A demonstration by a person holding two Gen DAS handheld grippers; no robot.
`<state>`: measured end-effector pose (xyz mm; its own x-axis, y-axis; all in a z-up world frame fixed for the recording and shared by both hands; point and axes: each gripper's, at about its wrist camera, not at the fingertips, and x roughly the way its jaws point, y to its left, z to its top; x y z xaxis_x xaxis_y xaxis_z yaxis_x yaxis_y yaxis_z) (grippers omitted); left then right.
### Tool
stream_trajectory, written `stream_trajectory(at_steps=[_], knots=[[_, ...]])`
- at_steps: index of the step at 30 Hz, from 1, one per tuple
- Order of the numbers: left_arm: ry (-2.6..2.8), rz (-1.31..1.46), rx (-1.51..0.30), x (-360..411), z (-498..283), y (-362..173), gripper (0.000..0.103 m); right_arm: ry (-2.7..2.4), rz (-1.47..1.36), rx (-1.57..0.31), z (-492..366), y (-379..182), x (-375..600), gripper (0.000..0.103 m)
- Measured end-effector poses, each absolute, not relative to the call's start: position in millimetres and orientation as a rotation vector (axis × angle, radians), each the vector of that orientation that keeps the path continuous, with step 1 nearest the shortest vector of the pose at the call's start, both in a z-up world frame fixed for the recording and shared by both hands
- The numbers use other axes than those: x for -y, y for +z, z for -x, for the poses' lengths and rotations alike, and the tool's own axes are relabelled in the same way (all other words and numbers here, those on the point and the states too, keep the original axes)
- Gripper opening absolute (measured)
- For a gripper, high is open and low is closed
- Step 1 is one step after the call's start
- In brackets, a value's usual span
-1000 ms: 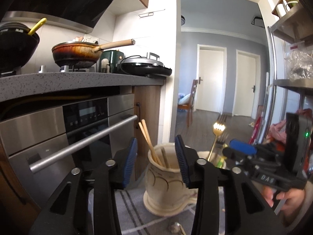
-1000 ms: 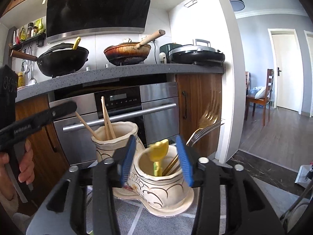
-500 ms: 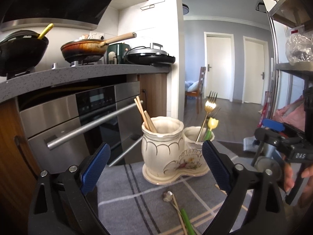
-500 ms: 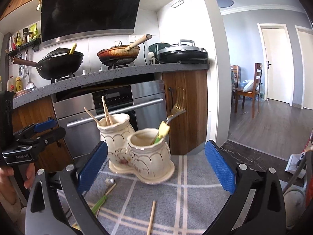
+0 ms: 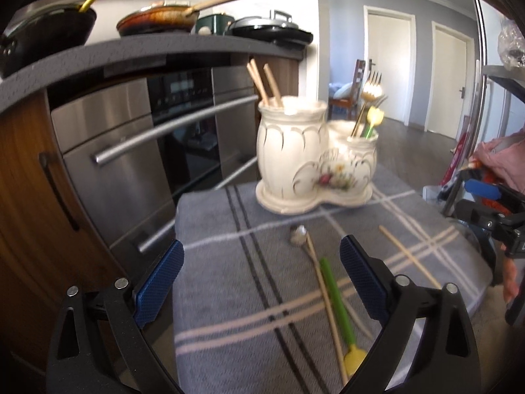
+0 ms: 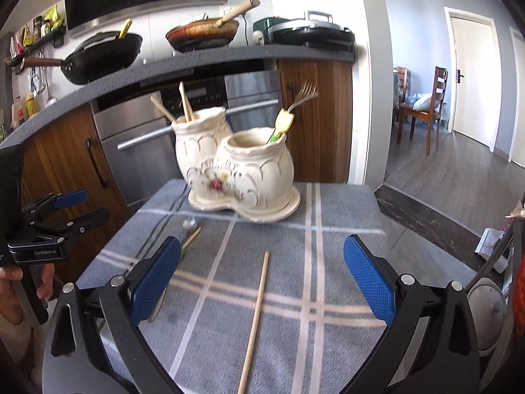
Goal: Organize utensils
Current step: 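Move both tools back down over the remaining utensils on the cloth, then grasp the green-handled utensil with the right tool while the left tool grasps a chopstick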
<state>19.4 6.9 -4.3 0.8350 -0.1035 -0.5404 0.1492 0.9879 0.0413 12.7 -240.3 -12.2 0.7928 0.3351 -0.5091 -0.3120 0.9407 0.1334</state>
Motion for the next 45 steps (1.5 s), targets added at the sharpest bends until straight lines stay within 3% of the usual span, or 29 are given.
stream_trajectory(at_steps=[7,11,13,15,18,33,45], knots=[[-0.120,-0.008,-0.614,-30,-16,-13,0.095,0.397,0.026,-0.601,-11,-25,194,0.097],[-0.112,0.014,-0.618,-40,-15,-15,0.095,0.447,0.076,-0.684,-16,-37,157,0.076],[-0.108,0.015,-0.628,-44,-16,-18,0.095,0.478,0.074,-0.733,-19,-46,142,0.062],[-0.116,0.033,-0.638,-48,-16,-21,0.095,0.485,0.073,-0.785,-23,-55,129,0.040],[-0.115,0.052,-0.645,-54,-17,-24,0.095,0.508,0.072,-0.841,-26,-63,115,0.024],[-0.150,0.054,-0.637,-52,-15,-23,0.095,0.454,0.203,-0.862,-28,-81,87,0.013],[-0.188,-0.035,-0.737,-13,-24,-30,0.094,0.463,-0.021,-0.786,-32,-57,159,0.009]])
